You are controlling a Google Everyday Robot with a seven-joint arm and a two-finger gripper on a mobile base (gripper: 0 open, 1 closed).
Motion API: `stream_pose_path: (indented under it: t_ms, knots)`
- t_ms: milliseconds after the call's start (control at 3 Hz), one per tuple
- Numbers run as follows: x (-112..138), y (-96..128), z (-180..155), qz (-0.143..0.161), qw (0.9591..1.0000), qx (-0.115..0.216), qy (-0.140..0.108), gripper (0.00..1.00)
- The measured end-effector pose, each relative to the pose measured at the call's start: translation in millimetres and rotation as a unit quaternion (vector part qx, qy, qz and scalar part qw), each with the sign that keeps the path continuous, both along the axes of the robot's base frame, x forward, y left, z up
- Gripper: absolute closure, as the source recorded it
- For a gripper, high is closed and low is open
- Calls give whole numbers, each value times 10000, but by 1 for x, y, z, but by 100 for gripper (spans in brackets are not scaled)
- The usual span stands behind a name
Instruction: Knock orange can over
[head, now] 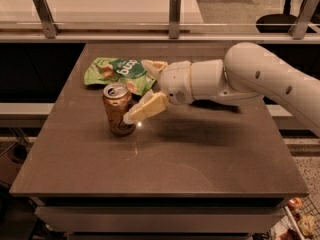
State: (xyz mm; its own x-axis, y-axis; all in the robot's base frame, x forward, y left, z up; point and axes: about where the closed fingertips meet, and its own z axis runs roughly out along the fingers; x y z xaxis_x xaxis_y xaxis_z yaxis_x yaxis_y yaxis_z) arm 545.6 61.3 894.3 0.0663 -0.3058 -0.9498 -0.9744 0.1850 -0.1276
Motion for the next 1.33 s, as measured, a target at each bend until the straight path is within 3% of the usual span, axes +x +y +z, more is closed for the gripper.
stream_pose_path:
  t_ms: [667, 1000, 1333]
  knots:
    - [-23, 21, -11, -29, 9995, 288, 101, 0]
    - [-32, 28, -18, 41, 9993, 359, 104, 17]
    - [-33, 30, -17, 60, 9993, 352, 96, 41]
